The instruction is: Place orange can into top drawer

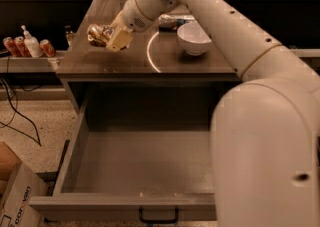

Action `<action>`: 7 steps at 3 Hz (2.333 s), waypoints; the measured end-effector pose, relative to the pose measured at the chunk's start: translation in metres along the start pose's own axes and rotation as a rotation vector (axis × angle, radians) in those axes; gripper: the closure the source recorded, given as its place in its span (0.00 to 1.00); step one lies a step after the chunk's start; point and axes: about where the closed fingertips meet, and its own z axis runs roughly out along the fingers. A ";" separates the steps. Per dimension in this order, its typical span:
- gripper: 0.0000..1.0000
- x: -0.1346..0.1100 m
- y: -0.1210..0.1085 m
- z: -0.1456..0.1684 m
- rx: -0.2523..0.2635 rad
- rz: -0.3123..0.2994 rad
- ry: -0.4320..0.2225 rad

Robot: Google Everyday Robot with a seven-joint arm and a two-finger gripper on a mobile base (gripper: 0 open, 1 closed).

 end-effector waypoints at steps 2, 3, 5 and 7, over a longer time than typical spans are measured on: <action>1.00 -0.015 0.055 -0.046 0.020 -0.118 -0.047; 1.00 -0.007 0.094 -0.061 0.031 -0.101 -0.083; 1.00 0.043 0.175 -0.053 -0.071 0.024 -0.121; 1.00 0.098 0.253 -0.014 -0.223 0.216 -0.059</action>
Offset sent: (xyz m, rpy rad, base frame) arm -0.1205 -0.0408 0.0315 0.0152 -0.1297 0.1176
